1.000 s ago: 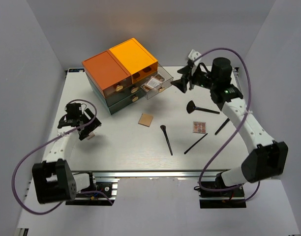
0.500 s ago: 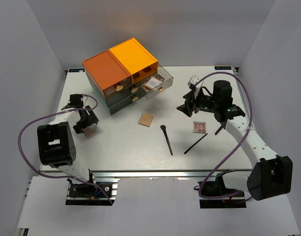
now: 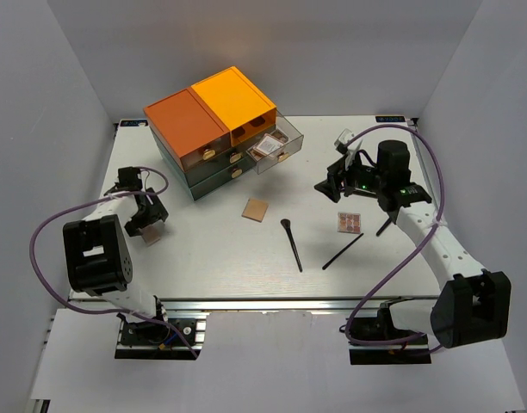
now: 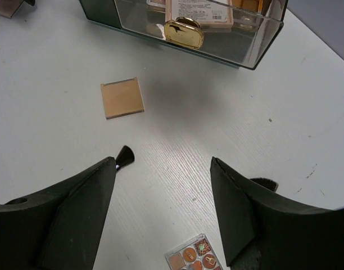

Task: Organize the makeup

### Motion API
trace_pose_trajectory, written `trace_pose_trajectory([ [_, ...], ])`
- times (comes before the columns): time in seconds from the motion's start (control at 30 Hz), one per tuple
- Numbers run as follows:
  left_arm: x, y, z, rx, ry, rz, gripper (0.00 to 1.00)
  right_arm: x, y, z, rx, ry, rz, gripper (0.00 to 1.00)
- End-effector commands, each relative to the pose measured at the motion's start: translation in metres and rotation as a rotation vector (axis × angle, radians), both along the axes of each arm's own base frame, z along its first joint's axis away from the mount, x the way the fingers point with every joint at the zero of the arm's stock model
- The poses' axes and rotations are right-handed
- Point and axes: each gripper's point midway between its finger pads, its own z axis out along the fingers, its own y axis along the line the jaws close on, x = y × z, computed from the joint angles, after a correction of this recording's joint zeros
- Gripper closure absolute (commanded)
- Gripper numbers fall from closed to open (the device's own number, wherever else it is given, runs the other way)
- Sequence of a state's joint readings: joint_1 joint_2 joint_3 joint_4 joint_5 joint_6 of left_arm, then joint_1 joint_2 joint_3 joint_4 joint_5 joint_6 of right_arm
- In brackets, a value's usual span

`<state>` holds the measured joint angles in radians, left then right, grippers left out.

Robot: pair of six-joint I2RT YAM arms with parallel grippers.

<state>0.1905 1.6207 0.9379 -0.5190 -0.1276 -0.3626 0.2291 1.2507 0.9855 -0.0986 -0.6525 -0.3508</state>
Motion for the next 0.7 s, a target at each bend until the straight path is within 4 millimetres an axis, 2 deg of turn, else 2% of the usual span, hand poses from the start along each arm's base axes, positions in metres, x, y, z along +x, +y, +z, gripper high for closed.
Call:
trace_pose_trajectory([
  [0.0, -0.007, 0.001, 0.012, 0.005, -0.012, -0.004, 0.13, 0.006, -0.001, 0.006, 0.006, -0.014, -0.017, 0.26],
  [0.17, -0.008, 0.002, 0.027, 0.018, -0.044, -0.016, 0.13, 0.007, -0.004, 0.002, 0.004, -0.002, -0.031, 0.26],
  [0.3, -0.015, 0.007, 0.03, 0.054, -0.028, -0.036, 0.13, 0.005, -0.006, -0.003, -0.001, 0.01, -0.038, 0.26],
  [0.47, -0.022, 0.012, 0.022, 0.089, 0.01, -0.063, 0.12, 0.002, -0.008, -0.009, -0.001, 0.029, -0.043, 0.26],
  [0.67, -0.024, 0.014, -0.002, 0.064, 0.047, -0.083, 0.12, 0.0, -0.01, -0.01, -0.001, 0.027, -0.049, 0.25],
])
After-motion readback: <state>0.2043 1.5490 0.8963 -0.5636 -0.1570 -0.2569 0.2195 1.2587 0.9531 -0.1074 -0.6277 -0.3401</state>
